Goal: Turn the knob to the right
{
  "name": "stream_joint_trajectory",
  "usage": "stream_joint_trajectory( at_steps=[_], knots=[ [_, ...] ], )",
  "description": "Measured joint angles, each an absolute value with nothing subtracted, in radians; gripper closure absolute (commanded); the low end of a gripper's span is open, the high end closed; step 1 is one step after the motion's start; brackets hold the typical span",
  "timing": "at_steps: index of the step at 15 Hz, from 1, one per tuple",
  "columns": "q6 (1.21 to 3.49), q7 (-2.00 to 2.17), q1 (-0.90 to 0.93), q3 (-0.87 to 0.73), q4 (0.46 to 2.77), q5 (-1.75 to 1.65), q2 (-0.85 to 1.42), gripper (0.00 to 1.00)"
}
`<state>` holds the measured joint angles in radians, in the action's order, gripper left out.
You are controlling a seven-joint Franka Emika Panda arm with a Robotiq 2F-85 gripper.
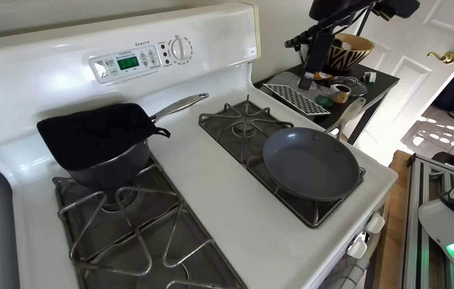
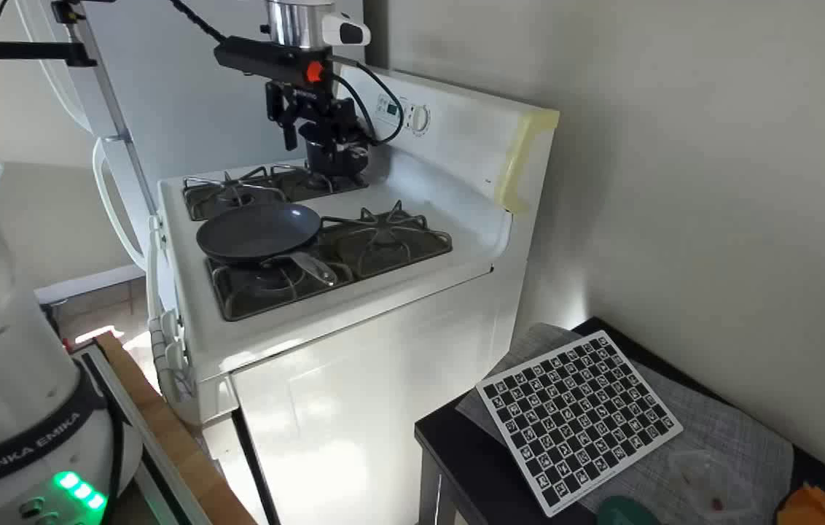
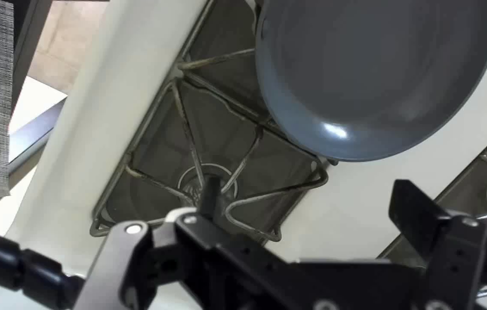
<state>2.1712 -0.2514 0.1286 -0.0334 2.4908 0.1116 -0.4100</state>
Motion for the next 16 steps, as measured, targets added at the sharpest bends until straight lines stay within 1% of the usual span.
stream_joint_trajectory(
  at_steps=[8, 16],
  knots=[
    [2.172, -0.238, 0.121, -0.027, 2.49, 0.089, -0.41, 0.0],
    [2.362, 0.1, -0.017, 0.119, 2.413, -0.365, -0.351, 0.0]
  ],
)
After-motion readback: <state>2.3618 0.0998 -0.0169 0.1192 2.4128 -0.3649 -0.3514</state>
